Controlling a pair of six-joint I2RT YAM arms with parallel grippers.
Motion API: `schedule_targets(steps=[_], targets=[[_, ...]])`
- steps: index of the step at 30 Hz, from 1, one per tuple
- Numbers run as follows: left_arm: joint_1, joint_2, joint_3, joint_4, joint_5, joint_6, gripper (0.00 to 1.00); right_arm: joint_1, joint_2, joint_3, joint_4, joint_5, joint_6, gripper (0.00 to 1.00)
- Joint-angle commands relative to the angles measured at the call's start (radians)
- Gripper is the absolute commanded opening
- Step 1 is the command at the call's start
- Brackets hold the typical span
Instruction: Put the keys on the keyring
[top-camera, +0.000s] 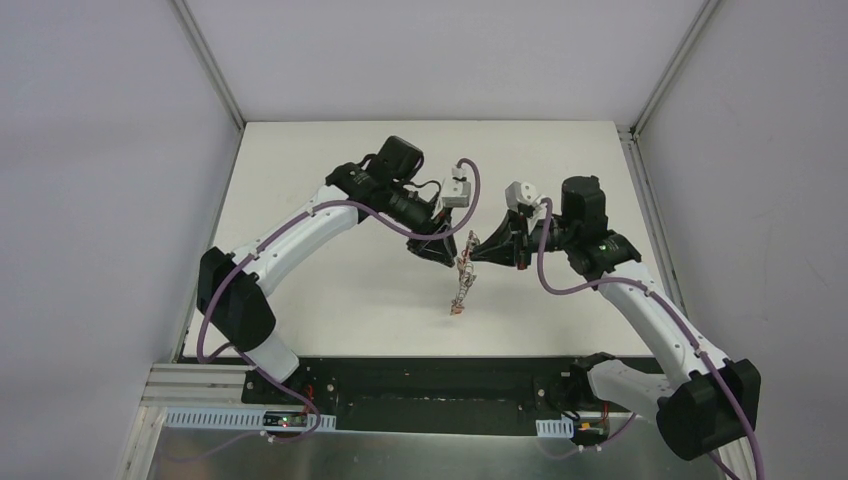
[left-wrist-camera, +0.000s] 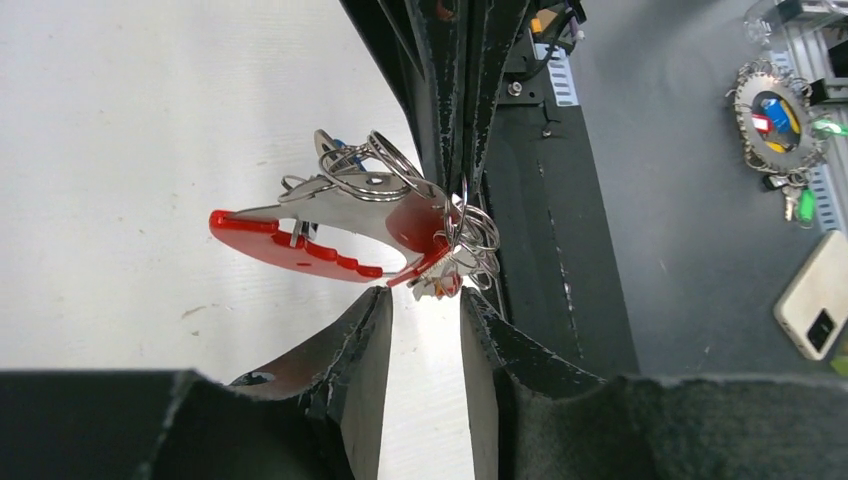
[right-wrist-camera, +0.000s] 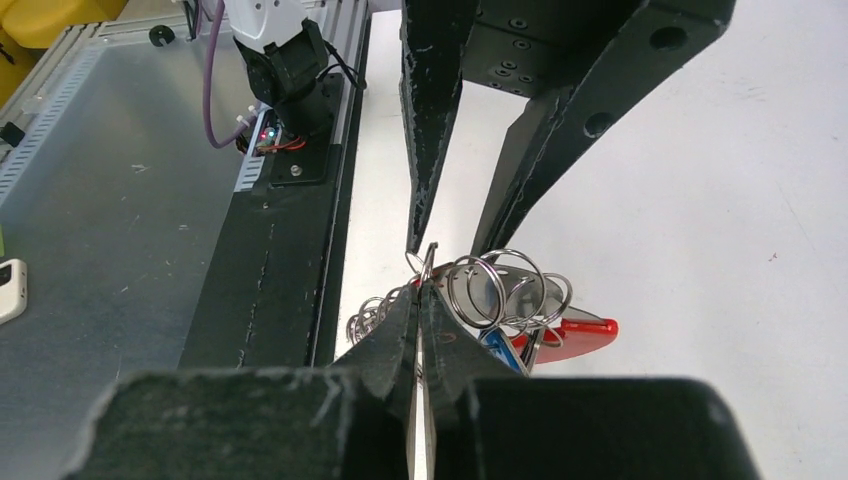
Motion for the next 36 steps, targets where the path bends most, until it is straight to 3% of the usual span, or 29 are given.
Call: schedule_targets(steps=[1,11,17,36], targets=[[-0.007,-0.069,-0.038,0.135,0.036,0.031,0.31,-0.005,0.008,-0.001,0.116,-0.074,0.069,0.00],[-0.033,-0.063,-0.063,0.154,0.028,0.039,0.25,-0.017,0.009,-0.021,0.199,-0.085,0.147,0.00],[-0.039,-0.045,-0.063,0.158,0.050,0.019,0.00,-0.019,0.014,-0.039,0.251,-0.074,0.191,0.00],[-0.054,0.007,-0.034,0.197,0.011,-0.074,0.00,-0.018,0.024,-0.068,0.357,-0.072,0.289,0.00]])
